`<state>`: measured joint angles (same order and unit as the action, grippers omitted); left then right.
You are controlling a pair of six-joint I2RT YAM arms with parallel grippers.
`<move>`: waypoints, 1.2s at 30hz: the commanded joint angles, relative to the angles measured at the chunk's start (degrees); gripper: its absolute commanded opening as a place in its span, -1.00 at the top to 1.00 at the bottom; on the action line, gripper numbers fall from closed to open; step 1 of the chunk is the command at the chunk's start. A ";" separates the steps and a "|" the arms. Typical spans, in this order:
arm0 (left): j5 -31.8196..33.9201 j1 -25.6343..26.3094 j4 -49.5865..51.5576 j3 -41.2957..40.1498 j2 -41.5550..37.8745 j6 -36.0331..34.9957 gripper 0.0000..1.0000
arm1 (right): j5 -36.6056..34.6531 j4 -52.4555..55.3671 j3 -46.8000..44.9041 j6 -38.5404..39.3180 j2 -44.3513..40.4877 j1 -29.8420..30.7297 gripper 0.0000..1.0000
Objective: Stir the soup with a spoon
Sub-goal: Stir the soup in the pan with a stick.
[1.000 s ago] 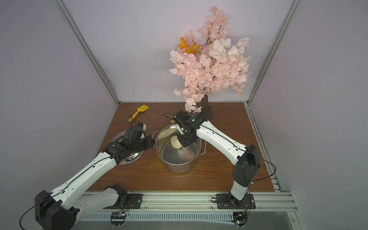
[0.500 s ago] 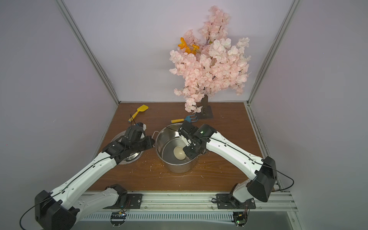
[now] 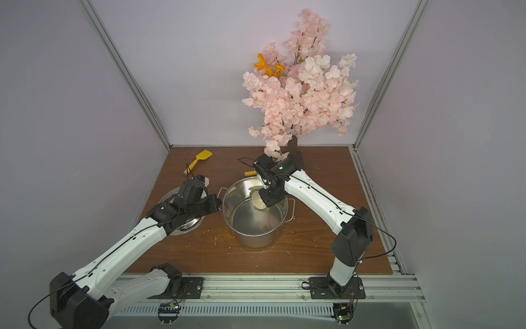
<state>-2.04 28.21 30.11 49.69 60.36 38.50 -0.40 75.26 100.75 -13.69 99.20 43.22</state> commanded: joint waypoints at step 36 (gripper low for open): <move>0.77 -0.46 0.41 -1.51 -0.71 -3.28 1.00 | 1.14 -0.30 6.60 -0.12 2.06 6.58 1.00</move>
<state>-2.20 28.18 29.54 48.77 59.42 38.41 -1.74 76.36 104.62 -15.11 100.82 47.09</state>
